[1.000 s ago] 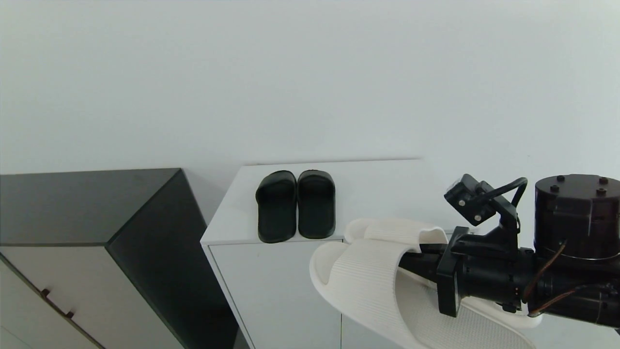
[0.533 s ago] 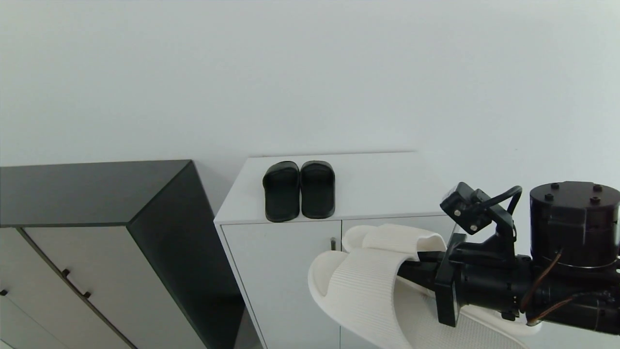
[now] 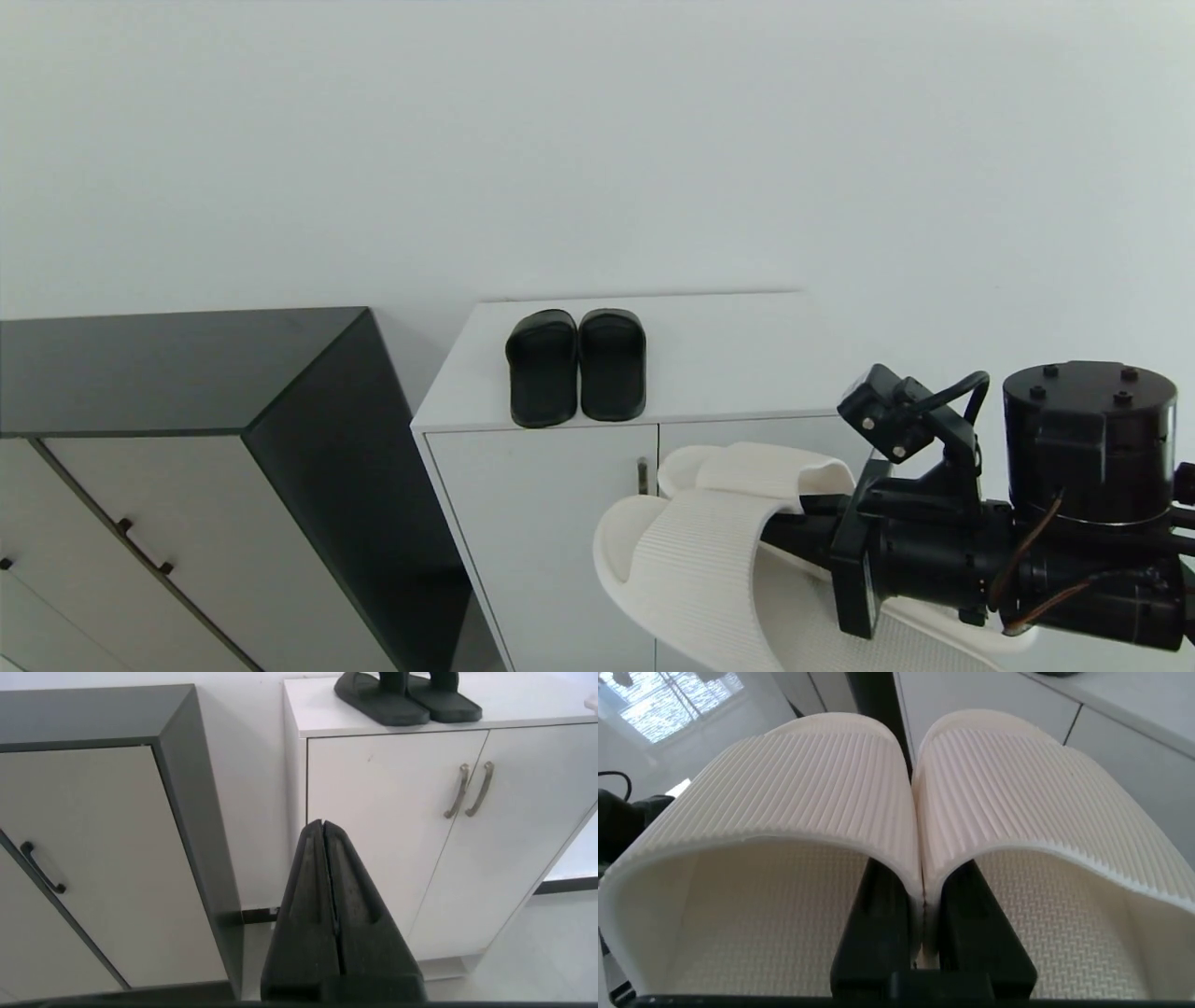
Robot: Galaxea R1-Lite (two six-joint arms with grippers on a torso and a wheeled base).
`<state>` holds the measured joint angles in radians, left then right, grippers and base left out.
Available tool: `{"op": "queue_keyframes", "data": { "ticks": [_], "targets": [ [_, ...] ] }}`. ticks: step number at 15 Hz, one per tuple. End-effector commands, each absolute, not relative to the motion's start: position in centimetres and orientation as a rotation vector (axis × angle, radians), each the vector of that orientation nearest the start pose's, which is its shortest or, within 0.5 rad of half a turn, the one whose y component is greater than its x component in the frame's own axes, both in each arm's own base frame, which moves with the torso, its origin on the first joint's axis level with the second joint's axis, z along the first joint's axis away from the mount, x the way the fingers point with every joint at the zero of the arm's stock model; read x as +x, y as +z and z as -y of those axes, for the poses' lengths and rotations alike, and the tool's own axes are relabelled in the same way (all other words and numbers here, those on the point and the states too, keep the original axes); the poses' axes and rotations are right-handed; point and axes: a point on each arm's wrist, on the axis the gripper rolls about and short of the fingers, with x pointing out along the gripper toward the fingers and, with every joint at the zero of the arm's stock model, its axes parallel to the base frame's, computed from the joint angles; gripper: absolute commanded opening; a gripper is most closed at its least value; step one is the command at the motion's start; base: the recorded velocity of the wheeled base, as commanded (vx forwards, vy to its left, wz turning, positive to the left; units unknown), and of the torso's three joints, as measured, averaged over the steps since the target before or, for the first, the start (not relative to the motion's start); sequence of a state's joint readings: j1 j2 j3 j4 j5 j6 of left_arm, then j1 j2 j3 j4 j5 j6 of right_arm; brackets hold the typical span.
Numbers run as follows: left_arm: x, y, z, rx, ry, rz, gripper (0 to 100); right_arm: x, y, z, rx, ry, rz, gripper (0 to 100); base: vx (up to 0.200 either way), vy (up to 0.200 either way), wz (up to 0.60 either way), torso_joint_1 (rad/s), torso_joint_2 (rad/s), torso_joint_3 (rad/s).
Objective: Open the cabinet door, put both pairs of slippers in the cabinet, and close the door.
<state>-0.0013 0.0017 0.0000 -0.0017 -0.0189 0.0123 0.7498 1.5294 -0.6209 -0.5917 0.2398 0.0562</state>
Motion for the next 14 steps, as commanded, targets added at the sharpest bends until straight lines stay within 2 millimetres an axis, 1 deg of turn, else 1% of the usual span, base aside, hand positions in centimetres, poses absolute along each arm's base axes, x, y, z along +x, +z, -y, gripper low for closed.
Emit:
{"op": "queue_keyframes", "data": {
  "ticks": [1, 5, 7, 8, 11, 14],
  "targets": [
    [-2.27, 7.57, 0.04, 0.011, -0.02, 0.0, 0, 17.8, 17.48, -17.69, -0.035, 0.983, -0.354, 0, 0.0, 0.0, 0.0, -0.115, 0.28, 0.139],
    [-2.27, 7.57, 0.04, 0.015, -0.021, 0.0, 0, 17.52, 17.22, -17.79, -0.042, 0.993, -0.364, 0, 0.0, 0.0, 0.0, -0.201, 0.49, 0.273],
    [-2.27, 7.57, 0.04, 0.014, -0.023, 0.0, 0, 17.55, 16.7, -18.41, -0.051, 1.005, -0.384, 0, 0.0, 0.0, 0.0, -0.232, 0.55, 0.315],
    [-2.27, 7.57, 0.04, 0.014, -0.023, 0.0, 100, 17.5, 16.54, -18.47, -0.053, 1.007, -0.39, 0, 0.0, 0.0, 0.0, -0.227, 0.55, 0.315],
    [-2.27, 7.57, 0.04, 0.011, -0.023, 0.0, 100, 17.21, 16.73, -18.32, -0.06, 1.009, -0.378, 0, 0.0, 0.0, 0.0, -0.214, 0.54, 0.317],
    [-2.27, 7.57, 0.04, 0.012, -0.023, 0.0, 100, 17.02, 16.84, -18.2, -0.101, 1.023, -0.35, 0, 0.0, 0.0, 0.0, -0.199, 0.52, 0.32]
  ]
}}
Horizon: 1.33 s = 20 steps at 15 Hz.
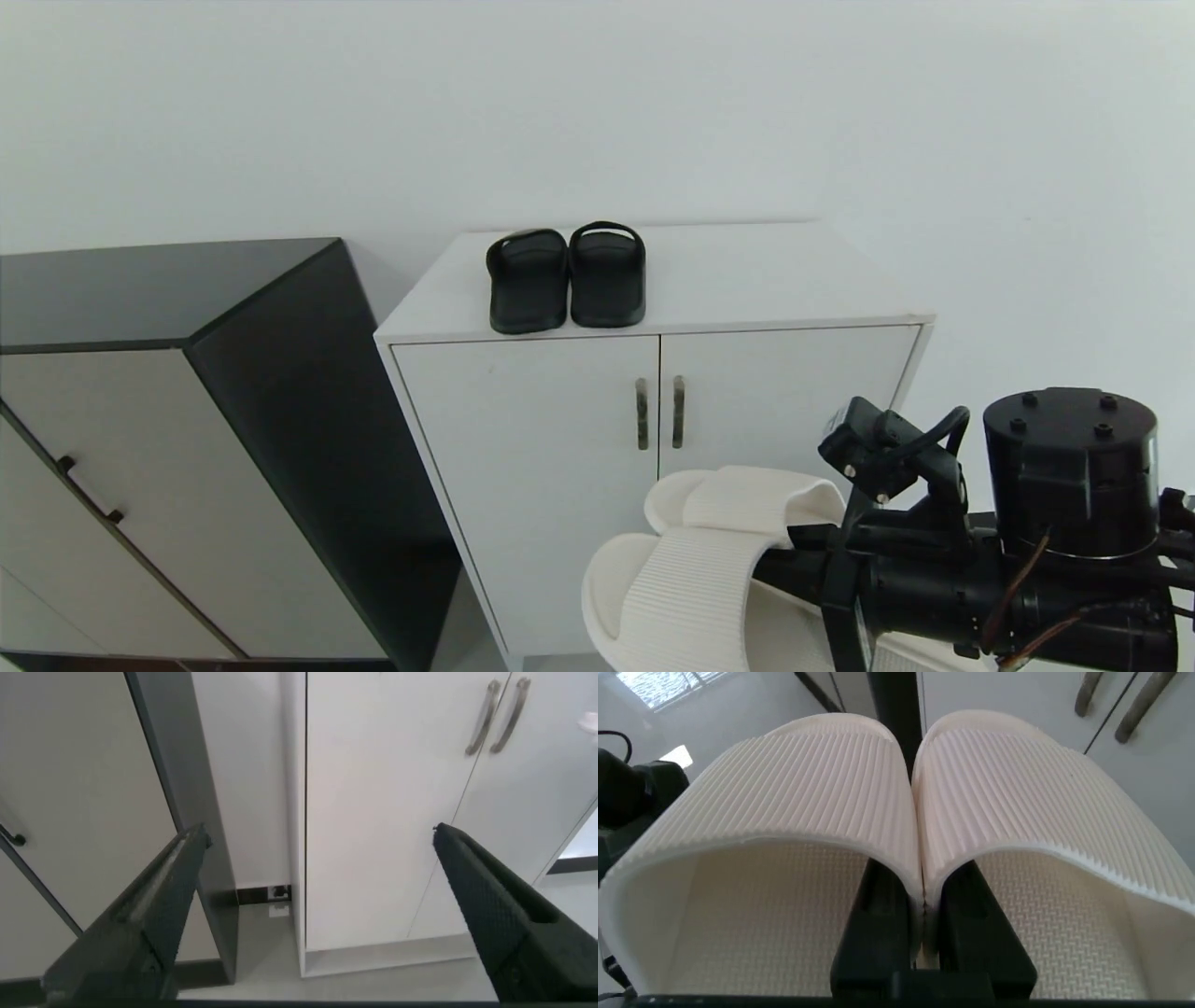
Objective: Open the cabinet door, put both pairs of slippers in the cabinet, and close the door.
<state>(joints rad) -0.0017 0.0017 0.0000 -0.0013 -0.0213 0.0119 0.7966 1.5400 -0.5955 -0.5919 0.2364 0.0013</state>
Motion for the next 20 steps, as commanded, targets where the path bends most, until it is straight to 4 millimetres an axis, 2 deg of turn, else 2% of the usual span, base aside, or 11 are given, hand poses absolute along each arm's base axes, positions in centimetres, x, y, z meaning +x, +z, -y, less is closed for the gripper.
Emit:
{"op": "queue_keyframes", "data": {
  "ticks": [1, 7, 14, 17, 20],
  "targets": [
    [-2.3, 7.6, 0.0, 0.014, -0.023, 0.0, 100, 17.1, 16.7, -18.2, -0.101, 1.024, -0.357, 0, 0.0, 0.0, 0.0, -0.193, 0.5, 0.3],
    [-2.3, 7.6, 0.0, 0.014, -0.023, 0.0, 100, 18.1, 14.4, -19.3, -0.115, 1.018, -0.451, 0, 0.0, 0.0, 0.0, -0.165, 0.49, 0.322],
    [-2.2, 7.6, 0.1, 0.063, -0.056, -0.014, 100, 17.9, 14.5, -19.3, -0.106, 1.021, -0.383, 0, 0.0, 0.0, 0.0, -0.11, 0.45, 0.344],
    [-2.3, 7.7, 0.1, -0.014, -0.032, 0.011, 100, 17.3, 15.1, -18.4, -0.095, 1.015, -0.346, 0, 0.0, 0.0, 0.0, -0.04, 0.45, 0.391],
    [-1.7, 8.4, 0.1, 0.039, -0.101, -0.044, 100, 17.4, 15.3, -18.2, -0.089, 1.007, -0.338, 0, 0.0, 0.0, 0.0, -0.006, 0.23, 0.219]
  ]
}}
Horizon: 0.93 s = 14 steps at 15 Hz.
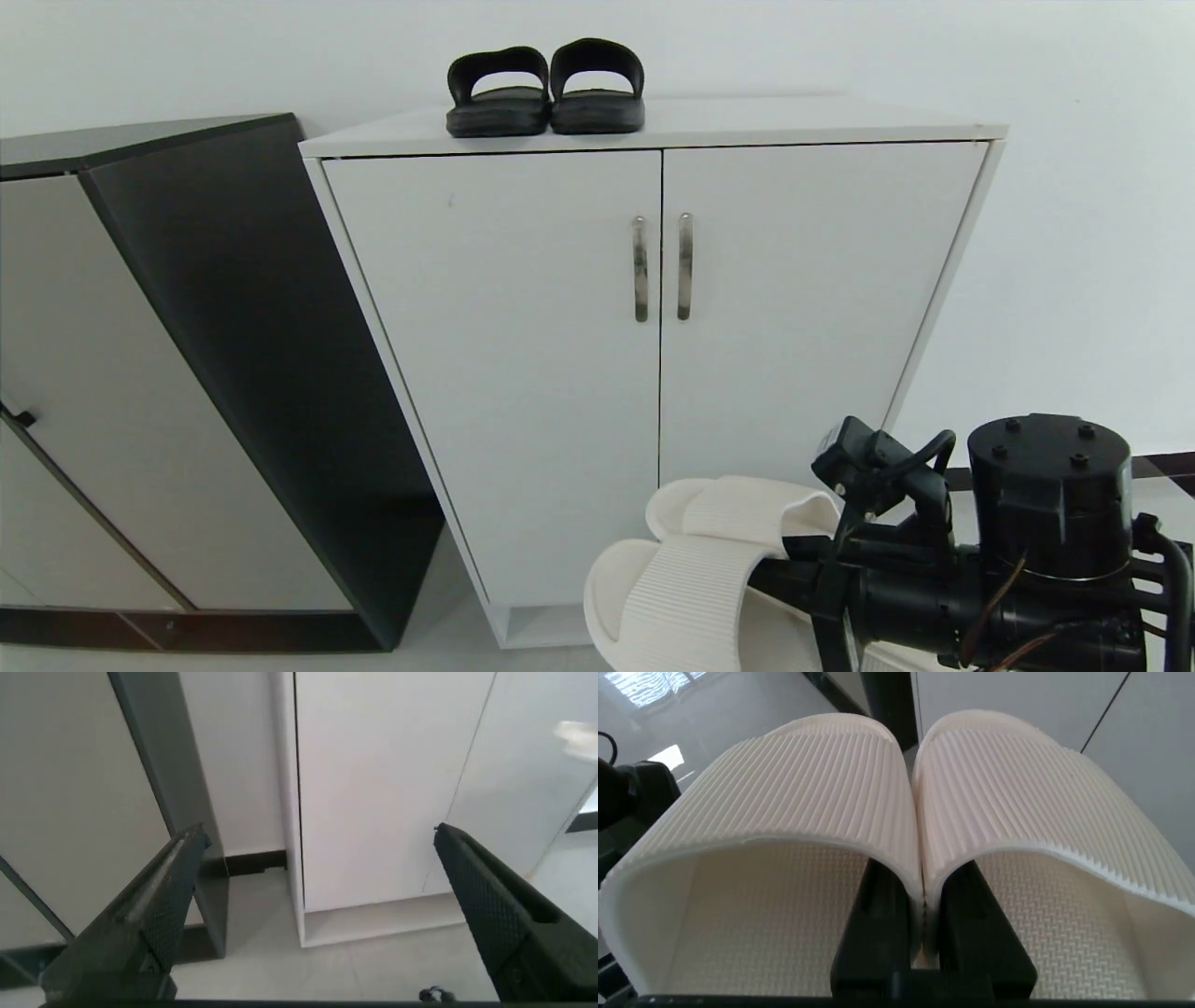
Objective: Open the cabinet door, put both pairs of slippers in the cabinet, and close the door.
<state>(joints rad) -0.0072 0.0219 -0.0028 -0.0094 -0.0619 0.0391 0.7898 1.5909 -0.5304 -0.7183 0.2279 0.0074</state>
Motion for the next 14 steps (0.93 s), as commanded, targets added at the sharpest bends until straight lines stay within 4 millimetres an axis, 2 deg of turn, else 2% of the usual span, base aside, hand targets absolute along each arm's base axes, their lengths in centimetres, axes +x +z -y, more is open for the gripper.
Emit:
{"op": "queue_keyframes", "data": {
  "ticks": [1, 2, 3, 4, 5, 6, 7, 8, 9, 10, 11, 14],
  "targets": [
    [-1.9, 11.2, 0.1, -0.039, -0.12, 0.022, 100, 17.5, 14.9, -18.2, -0.093, 1.005, -0.352, 0, 0.0, 0.0, 0.0, -0.002, 0.07, 0.046],
    [-2.2, 13.6, 0.2, -0.124, -0.209, 0.05, 100, 17.6, 14.5, -18.4, -0.097, 1.003, -0.367, 0, 0.0, 0.0, 0.0, 0.0, 0.0, 0.0],
    [-0.9, 14.7, 0.5, -0.139, -0.358, -0.08, 100, 17.6, 14.5, -18.4, -0.098, 1.002, -0.369, 0, 0.0, 0.0, 0.0, 0.0, 0.0, 0.0],
    [0.8, 15.5, 0.8, -0.148, -0.417, -0.169, 100, 17.7, 14.4, -18.4, -0.098, 1.002, -0.37, 0, 0.0, 0.0, 0.0, 0.0, 0.0, 0.0],
    [3.1, 16.6, 1.2, -0.158, -0.458, -0.249, 100, 17.7, 14.3, -18.4, -0.099, 1.002, -0.375, 0, 0.0, 0.0, 0.0, 0.0, 0.0, 0.0],
    [8.5, 18.4, 2.1, -0.17, -0.548, -0.312, 100, 17.7, 14.2, -18.4, -0.1, 1.0, -0.381, 0, 0.0, 0.0, 0.0, 0.0, 0.0, 0.0],
    [10.5, 18.8, 2.5, -0.169, -0.593, -0.292, 100, 17.8, 14.2, -18.4, -0.1, 1.002, -0.381, 0, 0.0, 0.0, 0.0, 0.0, 0.0, 0.0],
    [13.6, 19.7, 4.3, -0.153, -0.745, -0.199, 100, 17.8, 14.3, -18.3, -0.1, 0.999, -0.377, 0, 0.0, 0.0, 0.0, 0.0, 0.0, 0.0],
    [14.8, 20.5, 5.7, -0.14, -0.818, -0.137, 100, 17.8, 14.3, -18.3, -0.1, 0.999, -0.376, 0, 0.0, 0.0, 0.0, 0.0, 0.0, 0.0],
    [15.2, 21.0, 6.5, -0.135, -0.859, -0.119, 100, 17.7, 14.3, -18.3, -0.099, 0.999, -0.374, 0, 0.0, 0.0, 0.0, 0.0, 0.0, 0.0],
    [15.9, 22.7, 8.6, -0.13, -0.962, -0.088, 100, 17.7, 14.5, -18.3, -0.097, 1.0, -0.368, 0, 0.0, 0.0, 0.0, 0.0, 0.0, 0.0],
    [18.9, 24.6, 12.8, -0.126, -1.076, -0.083, 100, 17.7, 14.4, -18.2, -0.099, 0.996, -0.373, 0, 0.0, 0.0, 0.0, 0.0, 0.0, 0.0]
  ]
}}
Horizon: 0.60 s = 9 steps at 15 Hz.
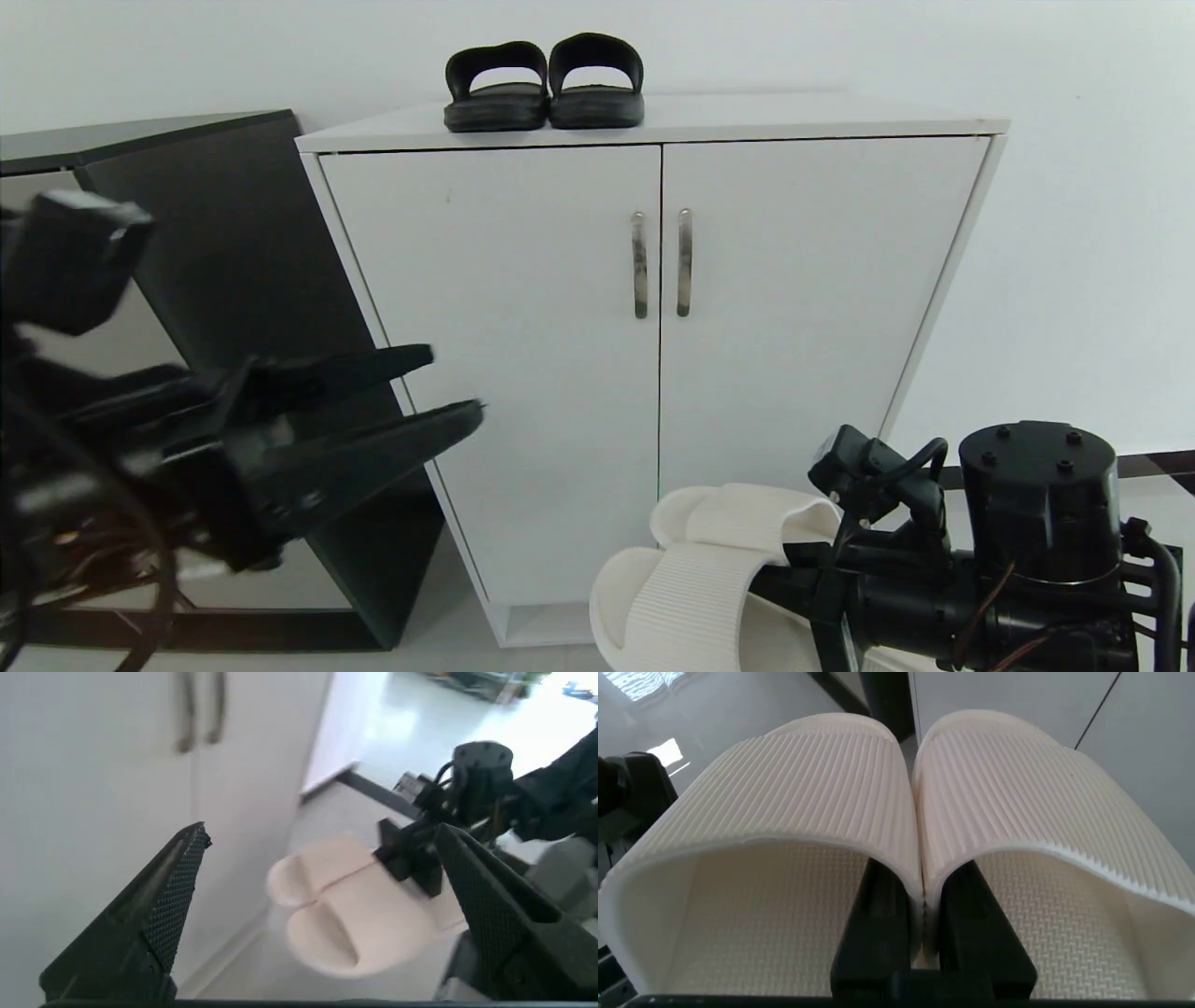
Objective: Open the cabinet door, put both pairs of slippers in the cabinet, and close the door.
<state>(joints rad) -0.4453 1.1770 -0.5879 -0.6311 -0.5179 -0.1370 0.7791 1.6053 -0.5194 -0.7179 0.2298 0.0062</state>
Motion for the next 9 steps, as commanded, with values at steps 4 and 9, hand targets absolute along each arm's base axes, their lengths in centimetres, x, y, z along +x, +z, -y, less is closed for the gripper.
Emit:
{"op": "queue_keyframes", "data": {
  "ticks": [4, 9],
  "targets": [
    [23.7, 25.4, 18.3, -0.128, -1.159, -0.101, 100, 17.6, 14.3, -18.2, -0.1, 0.996, -0.377, 0, 0.0, 0.0, 0.0, 0.0, 0.0, 0.0],
    [26.9, 26.7, 21.0, -0.196, -1.27, -0.124, 100, 17.8, 14.1, -17.9, -0.1, 0.985, -0.385, 0, 0.0, 0.0, 0.0, 0.0, 0.0, 0.0]
  ]
}}
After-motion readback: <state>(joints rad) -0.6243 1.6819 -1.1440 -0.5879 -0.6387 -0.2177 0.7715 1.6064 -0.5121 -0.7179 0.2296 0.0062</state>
